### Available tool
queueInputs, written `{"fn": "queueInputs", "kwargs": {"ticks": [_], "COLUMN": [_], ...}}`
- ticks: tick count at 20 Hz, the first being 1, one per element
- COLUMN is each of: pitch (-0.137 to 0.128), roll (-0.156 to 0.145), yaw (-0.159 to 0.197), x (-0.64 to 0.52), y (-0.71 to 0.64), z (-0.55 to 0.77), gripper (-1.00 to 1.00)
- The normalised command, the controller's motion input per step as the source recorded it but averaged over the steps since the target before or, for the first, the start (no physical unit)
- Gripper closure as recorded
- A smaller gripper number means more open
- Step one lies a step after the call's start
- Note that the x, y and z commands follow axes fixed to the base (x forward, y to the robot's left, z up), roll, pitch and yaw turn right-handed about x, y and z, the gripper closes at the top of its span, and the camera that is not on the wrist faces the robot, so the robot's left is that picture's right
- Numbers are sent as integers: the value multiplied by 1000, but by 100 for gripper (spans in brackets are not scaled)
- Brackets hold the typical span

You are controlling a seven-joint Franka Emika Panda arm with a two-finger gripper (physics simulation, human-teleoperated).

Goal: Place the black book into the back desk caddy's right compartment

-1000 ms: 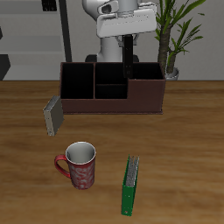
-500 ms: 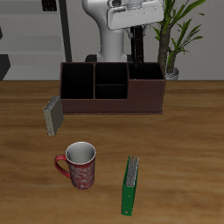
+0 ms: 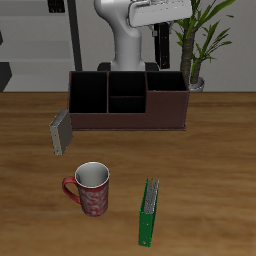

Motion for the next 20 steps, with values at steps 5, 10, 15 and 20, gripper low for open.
{"fn": "queueInputs", "kwargs": {"ticks": [5, 10, 15, 20], "pitch": [12, -5, 3, 5], "roll": [6, -11, -34, -1], "yaw": [-5, 10, -4, -22], "x": [-167, -10, 117, 3], "y": [-16, -77, -145, -44], "z": [-111, -121, -169, -125], "gripper": [100, 100, 100, 100]}}
